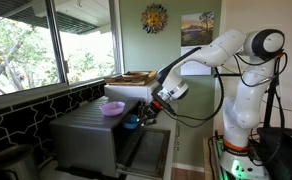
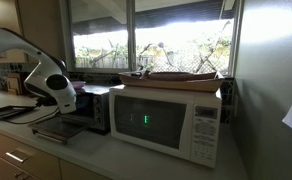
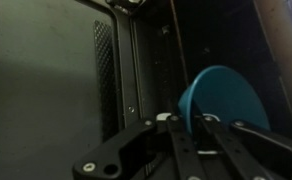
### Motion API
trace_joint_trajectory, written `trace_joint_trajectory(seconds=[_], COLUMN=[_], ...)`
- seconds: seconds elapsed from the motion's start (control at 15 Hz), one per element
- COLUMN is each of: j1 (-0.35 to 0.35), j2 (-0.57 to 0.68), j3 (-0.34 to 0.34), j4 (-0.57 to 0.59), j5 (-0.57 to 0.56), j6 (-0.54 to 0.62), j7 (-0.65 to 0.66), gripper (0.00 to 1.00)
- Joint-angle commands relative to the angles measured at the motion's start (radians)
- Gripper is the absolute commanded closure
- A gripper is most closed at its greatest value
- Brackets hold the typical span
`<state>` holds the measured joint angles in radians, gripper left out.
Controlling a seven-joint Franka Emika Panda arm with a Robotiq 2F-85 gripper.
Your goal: Remove the blue bowl from the microwave, put it on the left microwave and then put the purple bowl in the left microwave
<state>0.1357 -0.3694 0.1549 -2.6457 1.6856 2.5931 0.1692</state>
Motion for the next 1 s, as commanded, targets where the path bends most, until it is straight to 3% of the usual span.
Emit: trace_joint_trajectory(seconds=[0.0, 0.27, 0.33, 0.47, 0.53, 0.93], j1=[-0.026, -0.064, -0.114, -0.157, -0.145, -0.217], j2=[-0.055, -0.130, -0.155, -0.208, -0.234, -0.342], j3=[-0.016, -0.027, 0.012, 0.007, -0.036, -0.089], j4=[-0.034, -0.057, -0.059, -0.042, -0.027, 0.117], j5=[-0.110, -0.447, -0.527, -0.684, -0.762, -0.932], j6=[-0.091, -0.265, -0.334, -0.474, -0.534, -0.864], j7=[0.009, 0.134, 0.182, 0.267, 0.300, 0.410], gripper=[1.00, 0.99, 0.99, 0.99, 0.99, 0.99])
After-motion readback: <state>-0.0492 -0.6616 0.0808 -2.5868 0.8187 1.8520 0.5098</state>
